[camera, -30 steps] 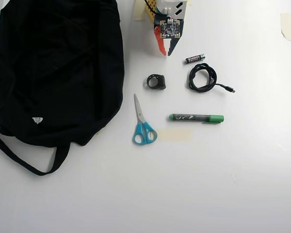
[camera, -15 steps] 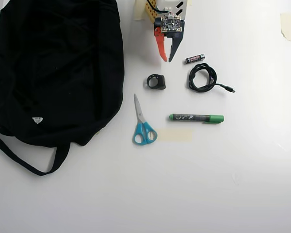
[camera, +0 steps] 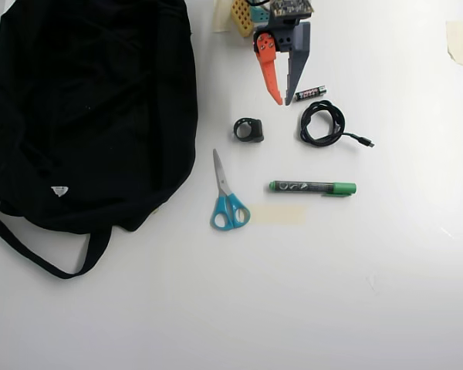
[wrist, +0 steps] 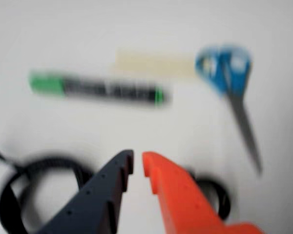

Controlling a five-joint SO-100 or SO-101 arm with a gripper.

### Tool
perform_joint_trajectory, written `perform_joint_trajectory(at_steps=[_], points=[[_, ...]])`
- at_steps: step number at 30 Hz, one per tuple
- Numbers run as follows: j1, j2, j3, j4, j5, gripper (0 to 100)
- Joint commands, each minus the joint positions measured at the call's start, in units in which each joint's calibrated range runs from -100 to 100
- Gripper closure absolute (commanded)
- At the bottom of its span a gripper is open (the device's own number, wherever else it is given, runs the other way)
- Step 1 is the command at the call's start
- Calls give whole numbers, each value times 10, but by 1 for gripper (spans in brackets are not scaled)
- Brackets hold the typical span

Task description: Put the green marker into the black bag

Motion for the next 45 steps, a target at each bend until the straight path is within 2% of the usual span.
perform_joint_trajectory(at_steps=[1, 17, 24, 34, 41, 45], points=[[-3, 83, -150, -12, -2, 98], [5, 463, -591, -19, 2, 98], [5, 583, -731, -24, 3, 98], [5, 688, -743, -184, 3, 98], [10, 743, -746, -251, 2, 98], [14, 744, -743, -252, 2, 98]])
